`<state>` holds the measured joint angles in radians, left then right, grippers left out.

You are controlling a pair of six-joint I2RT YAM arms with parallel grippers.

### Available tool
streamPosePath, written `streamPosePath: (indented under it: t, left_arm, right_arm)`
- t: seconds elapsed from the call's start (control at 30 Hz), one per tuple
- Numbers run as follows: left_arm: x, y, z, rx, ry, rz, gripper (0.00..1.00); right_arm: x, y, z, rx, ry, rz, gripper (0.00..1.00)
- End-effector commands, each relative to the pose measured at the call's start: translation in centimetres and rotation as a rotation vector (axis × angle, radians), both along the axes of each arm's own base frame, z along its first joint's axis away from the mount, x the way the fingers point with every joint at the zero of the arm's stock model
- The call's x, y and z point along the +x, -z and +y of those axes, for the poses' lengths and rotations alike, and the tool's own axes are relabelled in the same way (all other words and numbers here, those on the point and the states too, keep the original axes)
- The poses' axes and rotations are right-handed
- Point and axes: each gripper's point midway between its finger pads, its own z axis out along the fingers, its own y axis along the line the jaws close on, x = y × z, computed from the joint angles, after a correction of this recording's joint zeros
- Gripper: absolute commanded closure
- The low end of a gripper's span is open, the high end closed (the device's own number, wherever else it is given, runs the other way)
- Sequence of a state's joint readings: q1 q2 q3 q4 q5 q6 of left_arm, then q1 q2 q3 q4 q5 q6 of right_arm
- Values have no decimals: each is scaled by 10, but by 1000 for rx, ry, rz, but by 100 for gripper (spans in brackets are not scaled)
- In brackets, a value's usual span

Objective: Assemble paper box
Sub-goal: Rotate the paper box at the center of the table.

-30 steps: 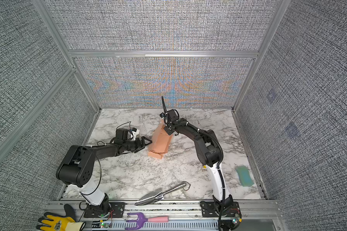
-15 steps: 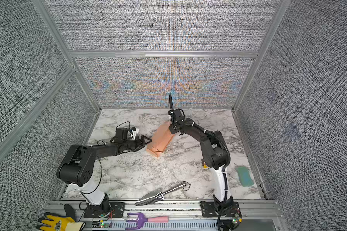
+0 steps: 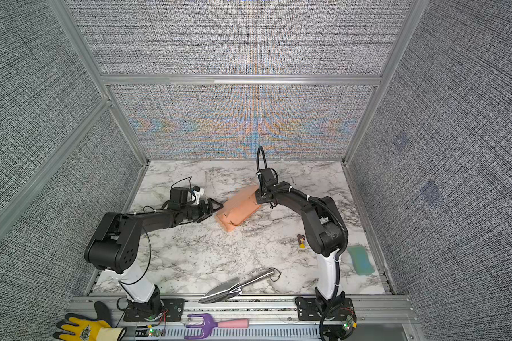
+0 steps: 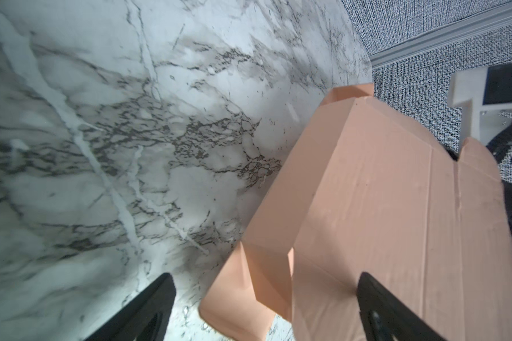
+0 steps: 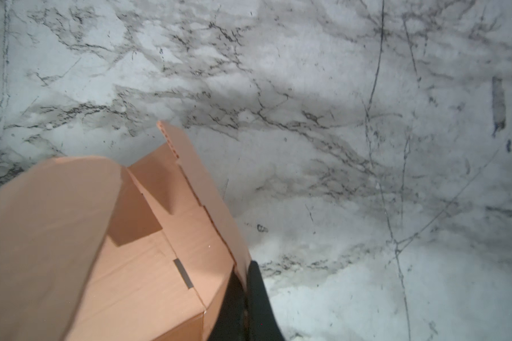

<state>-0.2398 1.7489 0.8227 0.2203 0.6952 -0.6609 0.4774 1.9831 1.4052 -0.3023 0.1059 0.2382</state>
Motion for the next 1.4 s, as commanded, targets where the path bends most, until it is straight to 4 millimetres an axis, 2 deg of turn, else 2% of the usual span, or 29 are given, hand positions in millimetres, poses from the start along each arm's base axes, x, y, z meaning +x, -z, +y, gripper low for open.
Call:
streamPosePath:
  t: [0.0,0.17,0.33,0.57,0.8,1.0,1.17,1.37]
  left_arm:
    - [4,3,7,31,-16,-4,2]
    - [4,6,16,78,-40,-8,1]
    - [-4,11,23,110,-63,-3,2]
    - [-25,10,35,145,-94,-7,3]
    - [-48,17,43,155,-107,6,6]
    - [-52,14,30,56,-86,-4,9]
    - [-52,5,9,-21,-28,-24,12]
    - [-48,-3,-9,-92,16,-56,21]
  right_arm:
    - [-8,3,-5,49,90,30,100]
    - [-26,9,-9,80,140,90,100]
    - [-35,11,-18,66,183,108,100]
    - [-40,11,-20,64,218,111,100]
    - [-39,8,-20,61,225,105,100]
    - [-39,6,-18,61,226,101,100]
    - [-39,4,-16,62,222,99,100]
    - [-40,3,-13,72,214,98,100]
